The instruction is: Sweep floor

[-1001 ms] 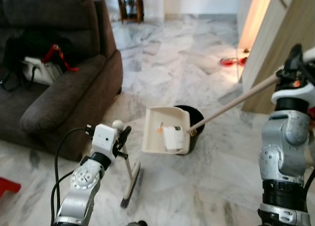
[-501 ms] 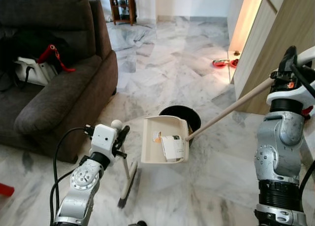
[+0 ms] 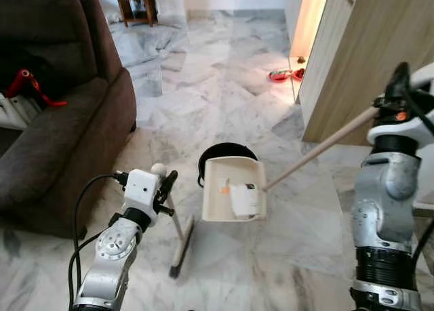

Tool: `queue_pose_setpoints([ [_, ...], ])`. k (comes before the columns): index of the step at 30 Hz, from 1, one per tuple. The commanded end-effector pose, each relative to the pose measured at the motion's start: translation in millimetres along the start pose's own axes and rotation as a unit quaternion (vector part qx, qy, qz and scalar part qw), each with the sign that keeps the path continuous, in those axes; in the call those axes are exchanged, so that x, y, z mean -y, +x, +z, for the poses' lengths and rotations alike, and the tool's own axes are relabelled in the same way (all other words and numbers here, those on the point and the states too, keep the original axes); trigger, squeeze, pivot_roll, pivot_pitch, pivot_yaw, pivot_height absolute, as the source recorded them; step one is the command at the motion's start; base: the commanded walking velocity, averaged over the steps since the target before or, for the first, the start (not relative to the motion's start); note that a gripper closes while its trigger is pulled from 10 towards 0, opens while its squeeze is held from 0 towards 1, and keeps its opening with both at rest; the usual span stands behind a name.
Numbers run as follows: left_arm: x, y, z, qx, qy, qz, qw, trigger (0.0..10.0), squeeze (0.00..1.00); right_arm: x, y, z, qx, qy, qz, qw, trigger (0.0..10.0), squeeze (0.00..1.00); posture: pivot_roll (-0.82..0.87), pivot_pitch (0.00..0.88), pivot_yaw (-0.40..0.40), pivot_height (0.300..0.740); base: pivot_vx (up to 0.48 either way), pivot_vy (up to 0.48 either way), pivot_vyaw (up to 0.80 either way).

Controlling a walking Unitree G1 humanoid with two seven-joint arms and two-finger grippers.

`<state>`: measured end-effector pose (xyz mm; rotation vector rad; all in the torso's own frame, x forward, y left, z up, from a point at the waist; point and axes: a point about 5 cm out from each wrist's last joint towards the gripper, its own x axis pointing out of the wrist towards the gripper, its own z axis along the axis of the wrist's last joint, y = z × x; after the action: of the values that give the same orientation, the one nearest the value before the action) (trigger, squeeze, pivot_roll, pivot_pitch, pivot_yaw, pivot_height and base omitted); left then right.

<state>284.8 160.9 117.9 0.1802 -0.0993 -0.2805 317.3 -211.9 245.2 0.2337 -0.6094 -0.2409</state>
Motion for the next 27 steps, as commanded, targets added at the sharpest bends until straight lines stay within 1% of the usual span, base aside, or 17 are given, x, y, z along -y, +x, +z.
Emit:
queue_pose_setpoints([
  [1,0.5,1.8,7,0.02,0.004,0.001,1.0,10.0,0.0,-0.2,5.5,18,0.044,0.016,-0.002,0.999,10.0,0.0,0.1,0.09,0.046,0.74,0.315,0.0,0.0],
  [11,0.3,2.0,9,0.025,0.005,0.002,1.0,10.0,0.0,-4.1,6.8,21,0.052,0.019,0.008,0.998,10.0,0.0,0.11,0.088,0.044,0.74,0.319,0.0,0.0],
  [17,0.3,2.1,9,0.025,0.006,0.003,1.0,10.0,0.0,-11.6,9.2,28,0.067,0.019,0.029,0.997,10.0,0.0,0.11,0.088,0.044,0.74,0.325,0.0,0.0],
  [22,-0.3,2.3,9,0.025,0.008,0.004,1.0,10.0,0.0,-16.2,9.5,29,0.071,0.021,0.04,0.996,10.0,0.0,0.11,0.083,0.043,0.74,0.329,0.0,0.0],
  [27,-0.3,2.6,9,0.025,0.009,0.004,1.0,10.0,0.0,-18.0,9.8,31,0.073,0.022,0.047,0.996,10.0,0.0,0.11,0.082,0.042,0.74,0.326,0.0,0.56],
])
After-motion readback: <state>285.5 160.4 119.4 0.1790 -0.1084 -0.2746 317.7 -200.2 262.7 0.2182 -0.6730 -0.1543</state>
